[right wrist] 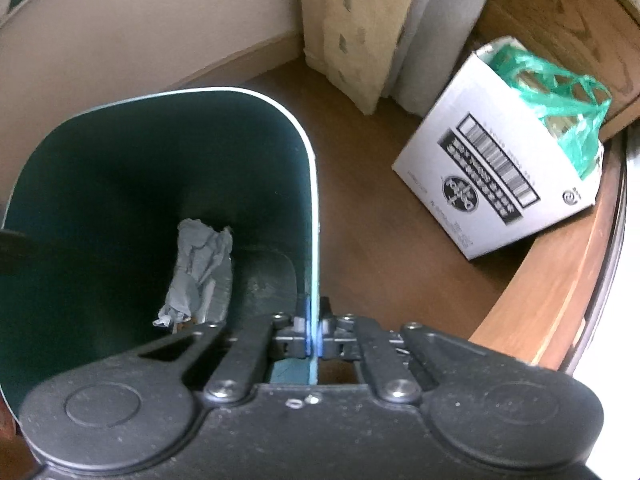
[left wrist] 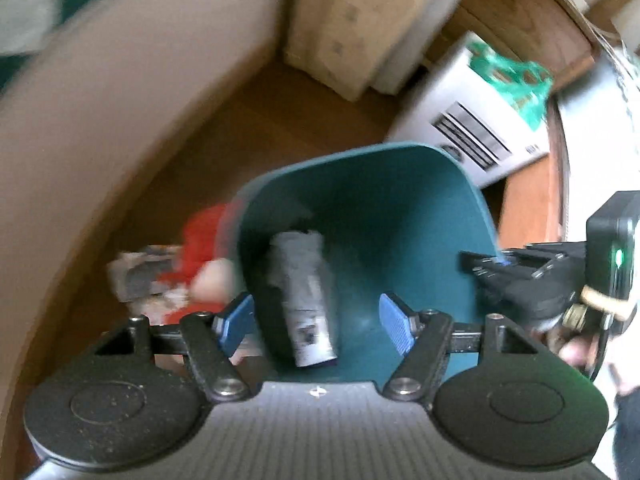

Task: Collect trash
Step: 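Lower the left tool to the orange foam net and grasp it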

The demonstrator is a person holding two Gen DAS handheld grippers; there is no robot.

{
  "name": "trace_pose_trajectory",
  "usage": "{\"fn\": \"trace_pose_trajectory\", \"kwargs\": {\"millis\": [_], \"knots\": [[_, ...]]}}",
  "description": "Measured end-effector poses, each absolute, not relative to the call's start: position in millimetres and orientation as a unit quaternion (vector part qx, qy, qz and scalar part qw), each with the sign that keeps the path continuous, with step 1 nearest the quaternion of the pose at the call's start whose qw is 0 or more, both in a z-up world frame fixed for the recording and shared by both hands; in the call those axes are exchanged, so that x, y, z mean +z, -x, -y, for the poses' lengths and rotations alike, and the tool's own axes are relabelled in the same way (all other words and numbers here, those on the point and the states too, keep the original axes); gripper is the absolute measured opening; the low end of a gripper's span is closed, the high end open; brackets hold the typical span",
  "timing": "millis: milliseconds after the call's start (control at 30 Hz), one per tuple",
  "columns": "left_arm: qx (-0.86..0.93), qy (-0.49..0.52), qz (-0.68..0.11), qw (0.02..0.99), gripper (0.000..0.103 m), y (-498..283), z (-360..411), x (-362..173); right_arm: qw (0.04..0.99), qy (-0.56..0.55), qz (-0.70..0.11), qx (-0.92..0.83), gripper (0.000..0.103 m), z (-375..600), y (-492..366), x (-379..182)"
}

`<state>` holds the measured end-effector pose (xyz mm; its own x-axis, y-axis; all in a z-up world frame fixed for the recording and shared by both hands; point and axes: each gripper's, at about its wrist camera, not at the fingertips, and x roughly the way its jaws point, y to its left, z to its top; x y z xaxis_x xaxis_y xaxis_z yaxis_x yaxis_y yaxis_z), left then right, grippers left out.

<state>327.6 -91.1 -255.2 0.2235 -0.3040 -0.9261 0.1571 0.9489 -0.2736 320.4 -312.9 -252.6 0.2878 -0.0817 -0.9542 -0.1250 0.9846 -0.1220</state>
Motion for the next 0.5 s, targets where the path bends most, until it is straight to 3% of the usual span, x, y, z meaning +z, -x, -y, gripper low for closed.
{"fn": "trace_pose_trajectory", "kwargs": {"millis": [200,500], "knots": [[-0.065,0.08,-0.605,0.79,0.069,-316,19,-273,0.778,0.053,-0.626,-0.006,0.006,337,-348,-264],[-0.043,0.056,-0.624,0.778,0.069,-314,-11,-372,0.77,0.032,-0.637,-0.011,0.007,357,-377,-260]]}}
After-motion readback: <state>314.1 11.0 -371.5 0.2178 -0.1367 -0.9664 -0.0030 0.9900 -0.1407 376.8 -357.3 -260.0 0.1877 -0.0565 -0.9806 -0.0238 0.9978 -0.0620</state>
